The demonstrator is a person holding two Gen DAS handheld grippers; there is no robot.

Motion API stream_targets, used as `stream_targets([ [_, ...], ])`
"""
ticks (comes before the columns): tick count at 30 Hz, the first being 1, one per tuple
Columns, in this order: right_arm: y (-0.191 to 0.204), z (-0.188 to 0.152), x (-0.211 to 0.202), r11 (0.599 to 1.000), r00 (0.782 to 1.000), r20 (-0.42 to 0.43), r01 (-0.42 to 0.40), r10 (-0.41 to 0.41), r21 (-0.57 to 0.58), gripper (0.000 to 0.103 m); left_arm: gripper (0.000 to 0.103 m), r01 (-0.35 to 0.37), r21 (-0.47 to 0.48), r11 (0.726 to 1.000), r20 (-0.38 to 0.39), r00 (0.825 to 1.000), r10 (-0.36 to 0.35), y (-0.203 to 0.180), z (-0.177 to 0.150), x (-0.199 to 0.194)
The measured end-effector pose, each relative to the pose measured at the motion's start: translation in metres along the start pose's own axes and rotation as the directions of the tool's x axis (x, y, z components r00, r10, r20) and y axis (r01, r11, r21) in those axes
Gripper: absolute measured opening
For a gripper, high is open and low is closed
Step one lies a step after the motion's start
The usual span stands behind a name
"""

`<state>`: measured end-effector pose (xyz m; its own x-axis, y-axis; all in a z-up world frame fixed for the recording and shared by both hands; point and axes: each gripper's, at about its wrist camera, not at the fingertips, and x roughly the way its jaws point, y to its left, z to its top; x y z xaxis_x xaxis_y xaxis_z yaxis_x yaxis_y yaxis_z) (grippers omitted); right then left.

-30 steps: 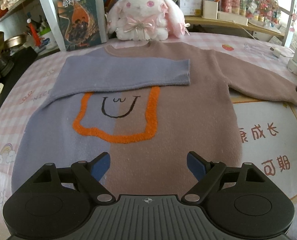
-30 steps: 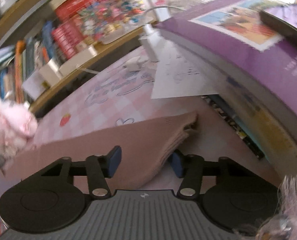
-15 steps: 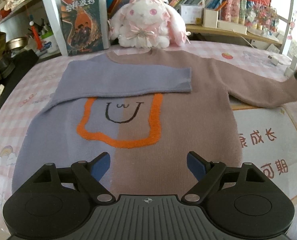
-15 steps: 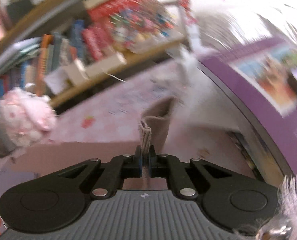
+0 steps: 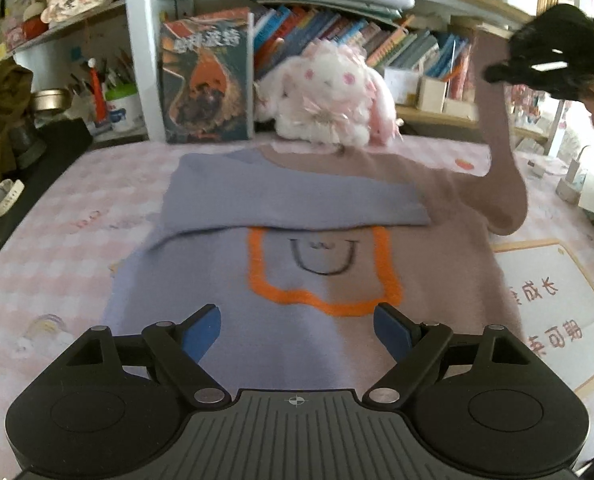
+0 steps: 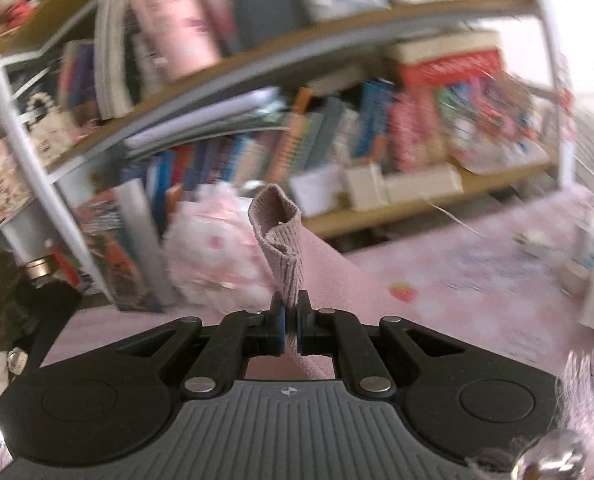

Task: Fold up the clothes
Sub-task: 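Grasp the tan sleeve cuff with the right gripper and fold it across the body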

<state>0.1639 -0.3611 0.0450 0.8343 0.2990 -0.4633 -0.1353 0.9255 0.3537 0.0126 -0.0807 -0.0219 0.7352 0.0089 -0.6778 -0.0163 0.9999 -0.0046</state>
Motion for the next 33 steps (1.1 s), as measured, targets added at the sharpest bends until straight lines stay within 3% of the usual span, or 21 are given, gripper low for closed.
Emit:
stream_targets([
  [5,0.075,0.001,0.019,0.999,1.0,0.005,-0.016,0.017,-0.047,0.005,0.086,0.052,0.038,0.998,0.013,0.999,-0.053,0.044,-0.007,-0.011],
  [10,0.139,-0.01,0.049,0.995,1.0,-0.016,-0.014,0.012,-0.094,0.005,0.087,0.046,0.087,0.995,0.033,0.998,-0.049,0.08,-0.015,-0.023],
  [16,0.195,-0.038,0.094,0.984,0.996,-0.085,0.013,-0.028,-0.176,0.005,0.093,0.021,0.053,0.998,0.047,0.999,-0.023,0.12,-0.017,-0.03],
  [22,0.221,-0.068,0.125,0.977,0.983,-0.17,0.029,-0.066,-0.209,0.005,0.093,0.012,0.072,0.997,0.058,0.998,-0.017,0.135,-0.018,-0.033],
  [33,0.243,-0.103,0.145,0.961,0.958,-0.27,0.022,-0.099,-0.274,0.006,0.093,0.024,0.079,0.997,0.061,0.998,-0.029,0.146,-0.023,-0.039],
])
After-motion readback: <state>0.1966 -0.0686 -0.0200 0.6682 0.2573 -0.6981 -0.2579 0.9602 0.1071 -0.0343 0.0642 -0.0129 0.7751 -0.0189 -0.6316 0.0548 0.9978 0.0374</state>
